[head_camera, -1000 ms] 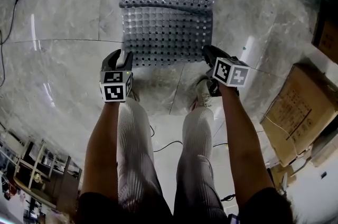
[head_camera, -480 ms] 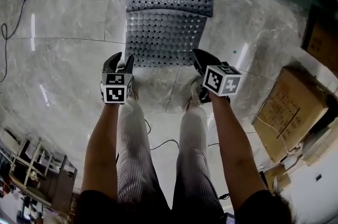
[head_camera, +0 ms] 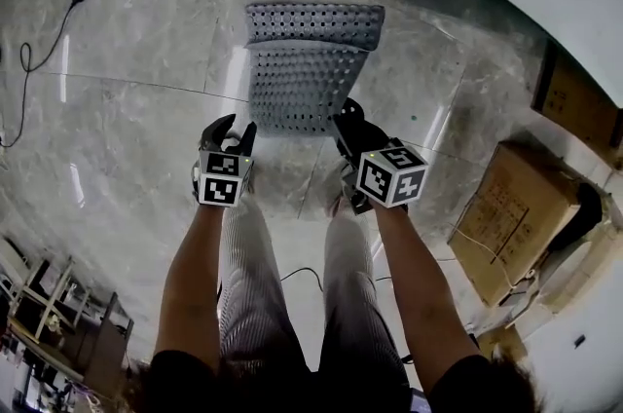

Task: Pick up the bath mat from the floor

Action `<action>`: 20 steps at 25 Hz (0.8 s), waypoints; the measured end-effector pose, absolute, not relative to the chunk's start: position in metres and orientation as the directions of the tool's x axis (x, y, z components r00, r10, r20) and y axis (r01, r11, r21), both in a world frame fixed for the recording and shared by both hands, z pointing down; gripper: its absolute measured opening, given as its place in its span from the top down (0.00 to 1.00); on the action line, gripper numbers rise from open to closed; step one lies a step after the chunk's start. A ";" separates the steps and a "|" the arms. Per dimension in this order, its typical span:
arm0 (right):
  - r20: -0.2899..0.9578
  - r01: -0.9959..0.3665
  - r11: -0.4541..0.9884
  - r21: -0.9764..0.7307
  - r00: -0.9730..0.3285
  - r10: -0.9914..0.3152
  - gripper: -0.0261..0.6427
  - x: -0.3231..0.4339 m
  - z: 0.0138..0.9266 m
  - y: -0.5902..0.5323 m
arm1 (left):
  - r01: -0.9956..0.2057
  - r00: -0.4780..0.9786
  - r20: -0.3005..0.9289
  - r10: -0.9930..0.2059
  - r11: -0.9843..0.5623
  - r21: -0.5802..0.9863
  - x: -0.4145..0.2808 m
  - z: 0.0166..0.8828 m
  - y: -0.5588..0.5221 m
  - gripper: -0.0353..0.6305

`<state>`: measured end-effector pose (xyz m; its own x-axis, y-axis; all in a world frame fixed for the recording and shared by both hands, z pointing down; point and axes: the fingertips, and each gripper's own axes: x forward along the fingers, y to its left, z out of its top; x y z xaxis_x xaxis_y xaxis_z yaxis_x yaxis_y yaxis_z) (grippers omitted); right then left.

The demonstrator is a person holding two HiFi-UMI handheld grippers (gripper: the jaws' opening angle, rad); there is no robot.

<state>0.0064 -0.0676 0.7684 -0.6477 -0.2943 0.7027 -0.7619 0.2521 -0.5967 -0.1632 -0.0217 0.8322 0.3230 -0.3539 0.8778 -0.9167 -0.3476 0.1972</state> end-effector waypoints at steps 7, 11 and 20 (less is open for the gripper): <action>0.684 -0.726 0.374 -0.577 -0.680 -0.265 0.95 0.006 0.702 -0.081 | -0.898 0.361 0.860 -0.362 -0.384 0.215 -0.166 0.790 -0.021 0.67; 0.600 -0.654 0.397 -0.644 -0.754 -0.267 0.95 -0.002 0.661 -0.090 | -0.868 0.405 0.836 -0.371 -0.444 0.224 -0.152 0.766 -0.028 0.65; 0.477 -0.563 0.426 -0.708 -0.826 -0.300 0.95 -0.009 0.591 -0.105 | -0.814 0.503 0.754 -0.422 -0.525 0.248 -0.142 0.716 -0.065 0.55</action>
